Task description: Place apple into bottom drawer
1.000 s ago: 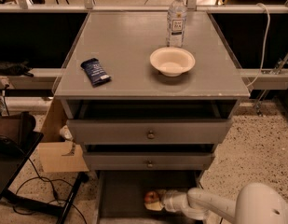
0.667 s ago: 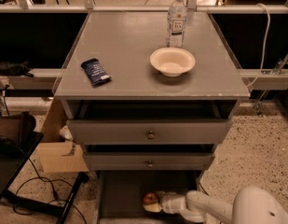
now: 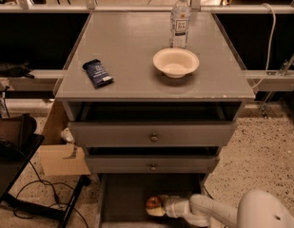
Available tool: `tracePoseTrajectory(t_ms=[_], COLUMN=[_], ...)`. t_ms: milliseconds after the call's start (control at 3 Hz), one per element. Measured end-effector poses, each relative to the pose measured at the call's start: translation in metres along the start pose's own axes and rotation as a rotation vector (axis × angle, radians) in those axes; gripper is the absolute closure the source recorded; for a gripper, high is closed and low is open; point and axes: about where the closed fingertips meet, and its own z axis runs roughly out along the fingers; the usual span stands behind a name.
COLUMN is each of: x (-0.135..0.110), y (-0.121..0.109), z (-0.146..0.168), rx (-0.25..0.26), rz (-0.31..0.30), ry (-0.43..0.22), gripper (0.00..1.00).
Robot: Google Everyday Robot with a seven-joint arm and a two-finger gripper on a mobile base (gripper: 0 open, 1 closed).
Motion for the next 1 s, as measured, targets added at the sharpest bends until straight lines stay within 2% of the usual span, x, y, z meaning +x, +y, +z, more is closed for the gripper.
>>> tracePoseTrajectory(t_ms=[667, 1000], x=[0.0, 0.0], y=[0.0001, 0.0001], z=[0.0001, 0.0001], rx=[0.0, 0.0], rz=[0.0, 0.0], ry=[0.0, 0.0], gripper=[0.11, 0.0])
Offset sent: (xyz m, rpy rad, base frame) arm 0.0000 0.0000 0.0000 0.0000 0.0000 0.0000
